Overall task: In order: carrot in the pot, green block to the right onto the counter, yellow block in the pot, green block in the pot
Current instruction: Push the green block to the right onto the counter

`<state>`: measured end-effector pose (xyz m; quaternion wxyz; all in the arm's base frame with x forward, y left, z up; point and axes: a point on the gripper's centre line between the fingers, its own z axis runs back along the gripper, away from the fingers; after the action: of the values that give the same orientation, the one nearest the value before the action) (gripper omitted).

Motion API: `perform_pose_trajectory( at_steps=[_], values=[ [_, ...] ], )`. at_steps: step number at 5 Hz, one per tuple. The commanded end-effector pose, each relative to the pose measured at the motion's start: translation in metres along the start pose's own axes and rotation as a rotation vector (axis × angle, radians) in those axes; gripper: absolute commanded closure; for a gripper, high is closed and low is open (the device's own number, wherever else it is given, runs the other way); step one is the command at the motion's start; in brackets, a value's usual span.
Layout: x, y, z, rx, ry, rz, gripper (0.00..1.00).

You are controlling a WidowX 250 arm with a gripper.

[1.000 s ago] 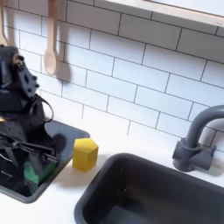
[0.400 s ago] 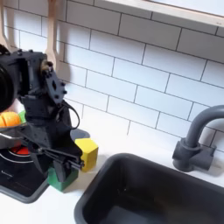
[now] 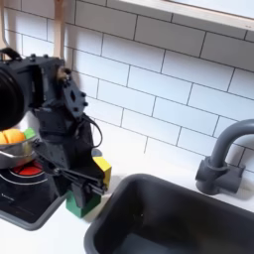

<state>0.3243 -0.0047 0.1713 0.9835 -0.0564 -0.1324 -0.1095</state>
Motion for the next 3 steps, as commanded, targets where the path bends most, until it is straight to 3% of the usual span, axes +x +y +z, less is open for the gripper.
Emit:
perform_pose_trajectory(
  at_steps=[1,2,3],
  values=[
    [-0.002,-0.0024,-0.0036,-0.001,0.011,0.003,1.0],
    [-0.0028,0.0024,-0.0004,0.008,0.005,0.021,1.0],
    [-0.0084,0.0023,-0.0067,0.001,0.039,0.033,0.0]
  ],
)
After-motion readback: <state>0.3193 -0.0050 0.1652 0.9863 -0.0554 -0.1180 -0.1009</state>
